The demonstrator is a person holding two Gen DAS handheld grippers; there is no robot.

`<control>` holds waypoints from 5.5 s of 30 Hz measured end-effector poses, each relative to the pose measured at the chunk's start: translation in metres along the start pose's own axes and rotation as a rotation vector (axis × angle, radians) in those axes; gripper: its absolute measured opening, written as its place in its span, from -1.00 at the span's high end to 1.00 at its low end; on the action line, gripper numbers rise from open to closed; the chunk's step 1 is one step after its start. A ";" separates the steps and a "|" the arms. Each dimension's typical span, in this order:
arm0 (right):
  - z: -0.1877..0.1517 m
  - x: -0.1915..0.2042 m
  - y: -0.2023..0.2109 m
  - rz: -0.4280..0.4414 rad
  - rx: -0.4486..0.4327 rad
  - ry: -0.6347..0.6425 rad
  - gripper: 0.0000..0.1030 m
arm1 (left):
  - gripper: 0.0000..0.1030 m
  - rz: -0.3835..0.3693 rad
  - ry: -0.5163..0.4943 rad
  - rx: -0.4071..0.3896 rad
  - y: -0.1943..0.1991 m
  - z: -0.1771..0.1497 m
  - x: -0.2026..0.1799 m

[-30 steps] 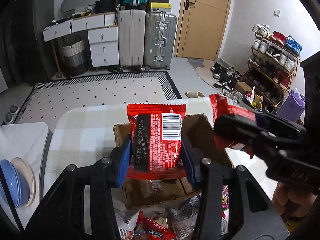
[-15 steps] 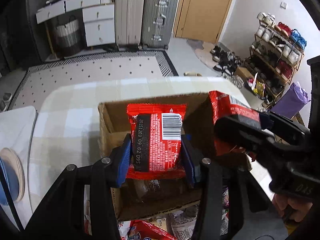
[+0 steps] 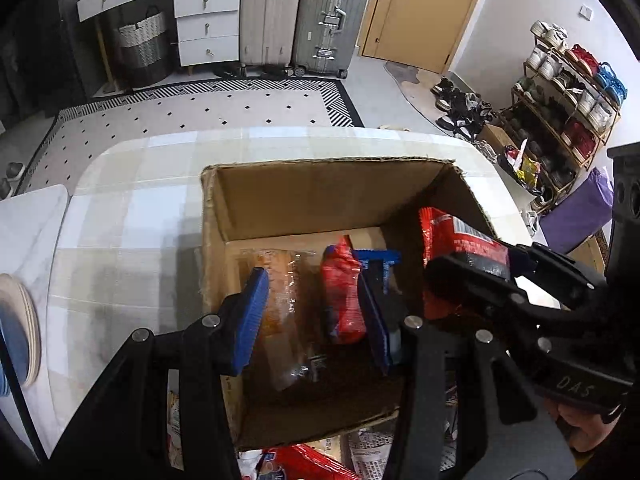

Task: Organize snacks
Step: 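Lower both red bags into the box and open both grippers, then withdraw both grippers from the box back toward the remaining snacks, then grasp the red snack bag with the left gripper while the right gripper grasps the white chip bag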

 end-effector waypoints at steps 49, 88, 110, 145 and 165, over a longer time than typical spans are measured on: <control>-0.132 0.100 0.221 -0.010 -0.383 0.154 -0.67 | -0.40 0.027 -0.027 -0.321 0.207 -0.194 -0.031; -0.323 0.096 0.180 -0.072 -0.423 0.082 -0.99 | -0.98 0.034 0.040 -0.448 0.193 -0.392 -0.016; -0.319 0.069 0.128 -0.051 -0.303 0.000 -0.99 | -0.98 0.065 0.054 -0.318 0.122 -0.378 -0.010; -0.230 0.018 0.006 -0.054 -0.007 -0.063 -0.45 | -0.98 0.055 0.111 -0.194 0.036 -0.245 0.037; -0.236 -0.005 0.023 0.129 -0.095 -0.159 -0.42 | 0.05 0.022 0.075 -0.184 0.029 -0.255 0.033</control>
Point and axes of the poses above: each gripper's, at about its wrist camera, not at the fingertips, and y roughly against the way its jaws point, x to its left, z to its top, the point moved 3 cm from there along -y, roughly the way its jaws point, and after that the axes turned 14 degrees about x, right-handed, at the moved point
